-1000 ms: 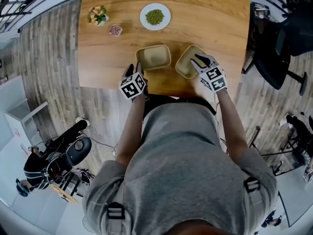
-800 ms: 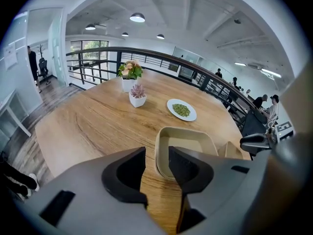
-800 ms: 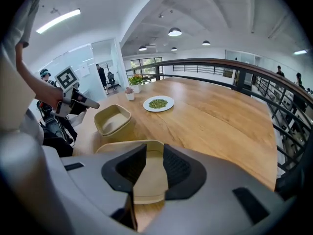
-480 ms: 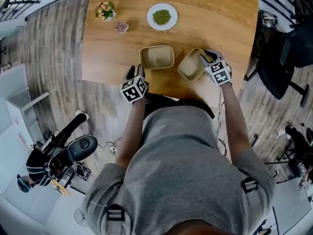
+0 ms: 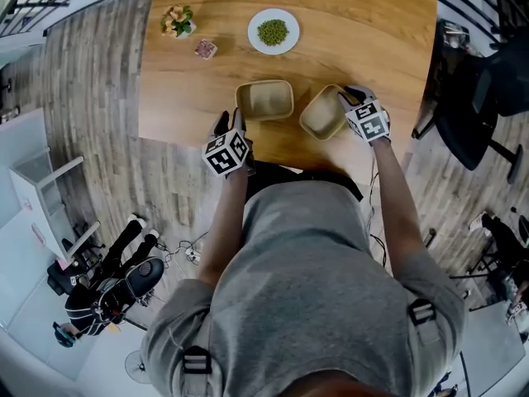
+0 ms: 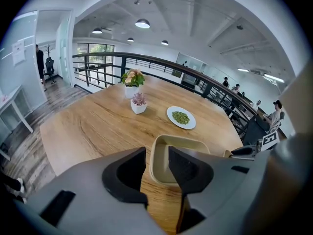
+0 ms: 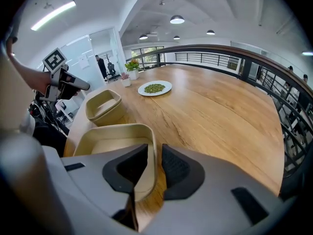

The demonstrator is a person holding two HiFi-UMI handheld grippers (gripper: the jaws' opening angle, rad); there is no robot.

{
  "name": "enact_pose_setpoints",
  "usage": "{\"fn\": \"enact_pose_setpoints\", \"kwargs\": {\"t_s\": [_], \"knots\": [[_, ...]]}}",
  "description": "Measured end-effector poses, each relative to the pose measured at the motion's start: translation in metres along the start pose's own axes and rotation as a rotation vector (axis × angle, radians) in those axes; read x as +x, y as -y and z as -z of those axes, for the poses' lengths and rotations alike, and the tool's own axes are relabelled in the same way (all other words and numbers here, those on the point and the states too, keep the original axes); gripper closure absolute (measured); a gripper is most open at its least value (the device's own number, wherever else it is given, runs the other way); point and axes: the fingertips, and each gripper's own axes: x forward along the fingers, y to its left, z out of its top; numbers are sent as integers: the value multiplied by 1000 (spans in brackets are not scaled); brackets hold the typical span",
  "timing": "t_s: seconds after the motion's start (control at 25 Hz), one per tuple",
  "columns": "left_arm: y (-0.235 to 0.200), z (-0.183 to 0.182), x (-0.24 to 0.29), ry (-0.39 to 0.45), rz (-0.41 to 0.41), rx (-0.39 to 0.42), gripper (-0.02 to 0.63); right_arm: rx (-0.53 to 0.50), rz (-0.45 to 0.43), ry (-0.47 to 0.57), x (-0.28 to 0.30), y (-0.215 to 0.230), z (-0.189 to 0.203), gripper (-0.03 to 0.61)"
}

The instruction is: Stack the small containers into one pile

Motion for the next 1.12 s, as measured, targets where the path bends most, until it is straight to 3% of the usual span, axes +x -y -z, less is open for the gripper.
{"fn": "enact_pose_setpoints", "kwargs": {"t_s": [0.76, 1.12], "knots": [[0, -5, -5, 13, -3, 17, 456, 30, -5, -12, 5, 2, 6, 548], [1, -7, 5, 21, 18, 34, 456, 101, 4, -9, 0, 3, 13, 551]]}}
